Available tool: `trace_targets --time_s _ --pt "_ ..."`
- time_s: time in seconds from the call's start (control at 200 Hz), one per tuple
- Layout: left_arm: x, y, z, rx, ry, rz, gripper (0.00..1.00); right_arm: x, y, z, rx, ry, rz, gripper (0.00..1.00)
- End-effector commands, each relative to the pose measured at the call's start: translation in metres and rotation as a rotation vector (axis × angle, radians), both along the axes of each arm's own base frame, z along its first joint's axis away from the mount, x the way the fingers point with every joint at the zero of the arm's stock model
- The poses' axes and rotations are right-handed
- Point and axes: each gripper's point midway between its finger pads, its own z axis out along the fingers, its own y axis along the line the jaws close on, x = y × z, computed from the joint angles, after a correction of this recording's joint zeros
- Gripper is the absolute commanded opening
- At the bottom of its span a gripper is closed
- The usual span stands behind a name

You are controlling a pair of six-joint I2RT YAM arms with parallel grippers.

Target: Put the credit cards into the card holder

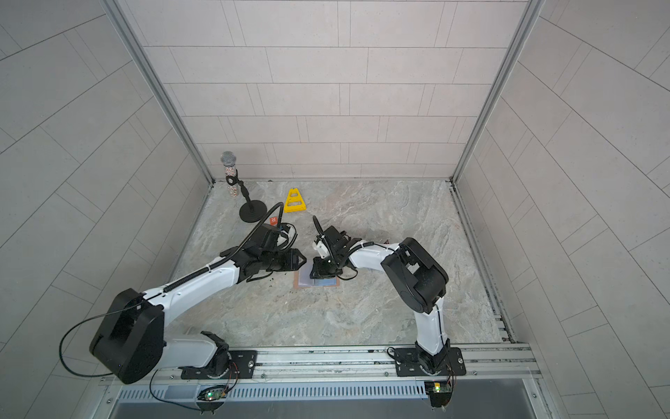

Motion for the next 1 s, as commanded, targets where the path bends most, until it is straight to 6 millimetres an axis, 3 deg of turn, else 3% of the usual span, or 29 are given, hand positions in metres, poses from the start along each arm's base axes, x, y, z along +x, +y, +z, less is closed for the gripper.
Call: trace_targets --time_s 0.0,0.11,0.245,0.415,0.591,0.836,0.996 --pt "-0.003 0.024 -0.001 0.100 -0.023 0.059 0.50 -0.003 0.014 0.000 0.012 0.004 0.033 0.26" --pt "-0.003 0.029 -0.002 0.105 -0.034 0.080 0.50 -0.004 0.018 -0.006 -0.013 0.008 0.031 0.31" --pt "-0.005 0.020 -0.008 0.049 -0.005 0.062 0.45 -0.003 0.013 -0.015 -0.044 0.013 0.010 0.31" --pt "-0.005 0.001 -0.026 -0.047 0.082 0.025 0.27 -0.004 0.012 -0.010 -0.036 0.001 0.009 0.27" --pt "-0.004 -0.013 -0.049 -0.107 0.167 0.010 0.17 -0.004 0.013 -0.002 -0.018 -0.009 0.010 0.24" --pt "-0.012 0.006 -0.085 0.018 0.232 0.051 0.17 -0.002 0.013 0.028 0.018 -0.063 0.003 0.25" --pt "-0.020 0.012 -0.103 0.061 0.277 0.049 0.17 0.005 -0.003 0.058 0.005 -0.139 -0.017 0.28"
